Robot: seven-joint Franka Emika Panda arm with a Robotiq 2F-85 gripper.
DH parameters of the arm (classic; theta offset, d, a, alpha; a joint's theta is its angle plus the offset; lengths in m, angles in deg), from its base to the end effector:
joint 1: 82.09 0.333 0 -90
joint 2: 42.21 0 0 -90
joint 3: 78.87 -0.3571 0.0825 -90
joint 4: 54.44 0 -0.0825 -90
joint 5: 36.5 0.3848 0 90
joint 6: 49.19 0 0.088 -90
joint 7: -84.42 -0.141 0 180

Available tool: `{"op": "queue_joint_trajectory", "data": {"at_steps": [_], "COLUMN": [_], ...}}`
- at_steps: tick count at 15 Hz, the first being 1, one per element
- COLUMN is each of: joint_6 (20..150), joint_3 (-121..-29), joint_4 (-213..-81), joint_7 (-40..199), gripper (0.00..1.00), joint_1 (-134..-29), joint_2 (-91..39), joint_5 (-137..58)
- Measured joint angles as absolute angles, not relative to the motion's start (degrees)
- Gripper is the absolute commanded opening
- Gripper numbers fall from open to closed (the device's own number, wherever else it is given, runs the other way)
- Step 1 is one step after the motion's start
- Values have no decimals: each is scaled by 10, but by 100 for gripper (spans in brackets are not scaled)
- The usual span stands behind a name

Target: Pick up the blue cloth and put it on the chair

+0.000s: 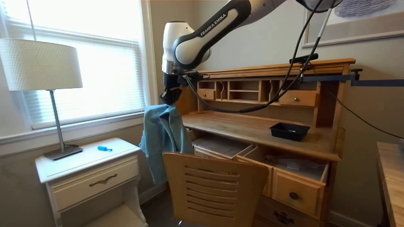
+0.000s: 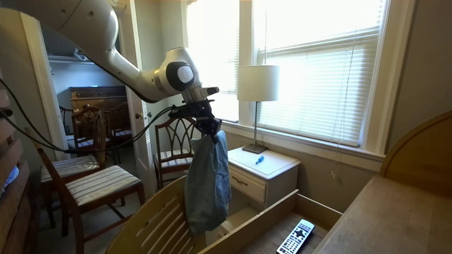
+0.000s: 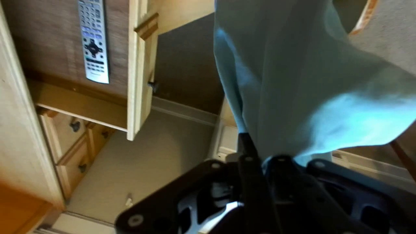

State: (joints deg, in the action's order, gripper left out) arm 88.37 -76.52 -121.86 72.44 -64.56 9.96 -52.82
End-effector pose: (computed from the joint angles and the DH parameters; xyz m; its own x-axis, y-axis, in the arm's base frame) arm 0.8061 0.2213 0.2633 0.9039 0.2755 0.3273 0.2139 -0.9536 0.2120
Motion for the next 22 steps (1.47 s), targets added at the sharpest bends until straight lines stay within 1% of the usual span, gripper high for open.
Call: {"op": "queue_joint_trajectory", "data": {"at_steps": [4, 9, 12, 17, 20, 22], "joint_6": [883, 889, 927, 1036, 1086, 1096], "joint_3": [-691, -681, -693, -733, -771, -803], "joint_4": [-1317, -1444, -1525, -1641, -1675, -1679], "joint_7": [632, 611, 617, 695, 761, 796], "gripper": [1, 1, 1, 1, 1, 1], "joint_1": [-603, -586, -589, -617, -637, -638], "joint_2": [45, -36, -88, -161, -182, -186], "joint_5": [-559, -577, -580, -580, -580, -578]}}
